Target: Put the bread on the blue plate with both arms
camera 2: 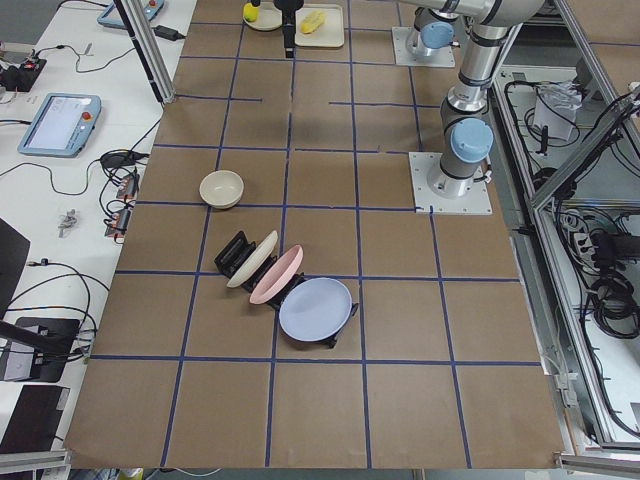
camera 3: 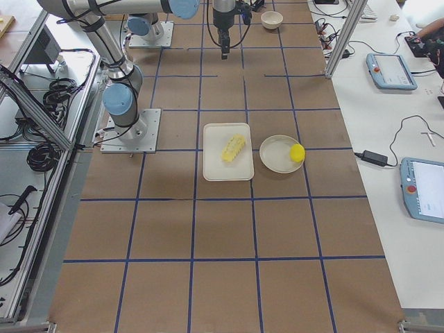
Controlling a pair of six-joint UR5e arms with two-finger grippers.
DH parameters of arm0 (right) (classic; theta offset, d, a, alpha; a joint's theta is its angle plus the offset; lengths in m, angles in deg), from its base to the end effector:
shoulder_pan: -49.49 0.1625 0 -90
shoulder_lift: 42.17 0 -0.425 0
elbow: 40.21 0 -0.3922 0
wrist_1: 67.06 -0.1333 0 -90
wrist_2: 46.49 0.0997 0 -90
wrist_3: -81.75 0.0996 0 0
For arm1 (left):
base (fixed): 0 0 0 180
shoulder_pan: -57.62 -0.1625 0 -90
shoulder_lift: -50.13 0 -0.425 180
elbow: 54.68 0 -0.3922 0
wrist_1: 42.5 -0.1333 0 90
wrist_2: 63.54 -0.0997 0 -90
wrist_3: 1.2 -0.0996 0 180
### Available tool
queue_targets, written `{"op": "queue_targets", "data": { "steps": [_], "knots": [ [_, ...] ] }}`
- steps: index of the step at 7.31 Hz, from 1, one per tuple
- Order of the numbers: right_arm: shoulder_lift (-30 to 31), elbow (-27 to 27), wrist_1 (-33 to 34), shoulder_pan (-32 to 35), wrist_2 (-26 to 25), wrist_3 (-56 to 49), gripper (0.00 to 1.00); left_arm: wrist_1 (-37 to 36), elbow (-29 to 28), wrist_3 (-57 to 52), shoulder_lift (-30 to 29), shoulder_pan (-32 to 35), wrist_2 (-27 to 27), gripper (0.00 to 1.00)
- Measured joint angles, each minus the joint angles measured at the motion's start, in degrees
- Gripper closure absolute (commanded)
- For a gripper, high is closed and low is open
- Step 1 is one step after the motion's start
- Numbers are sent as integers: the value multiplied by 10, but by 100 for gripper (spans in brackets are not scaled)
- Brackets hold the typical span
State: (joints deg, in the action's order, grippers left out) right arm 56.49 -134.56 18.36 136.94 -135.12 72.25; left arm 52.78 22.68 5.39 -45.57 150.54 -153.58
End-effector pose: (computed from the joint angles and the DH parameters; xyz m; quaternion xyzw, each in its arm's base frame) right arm 0.1166 -0.4319 0.5121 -0.0606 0.9981 0.0011 0.0121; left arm -0.1603 -0.5266 0.5361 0.0320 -0.9994 0.0145 0.0009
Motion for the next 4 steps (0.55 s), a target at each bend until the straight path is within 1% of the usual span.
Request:
{"op": "queue_targets", "data": {
  "steps": [2,4],
  "knots": [
    [-1,3,-1,1,2,-3,0,2,8,0,3,-3,-2,0],
    [-3,0,1,-1,3,-12,1,6,13,0,6,-23,-24,0]
  ]
}}
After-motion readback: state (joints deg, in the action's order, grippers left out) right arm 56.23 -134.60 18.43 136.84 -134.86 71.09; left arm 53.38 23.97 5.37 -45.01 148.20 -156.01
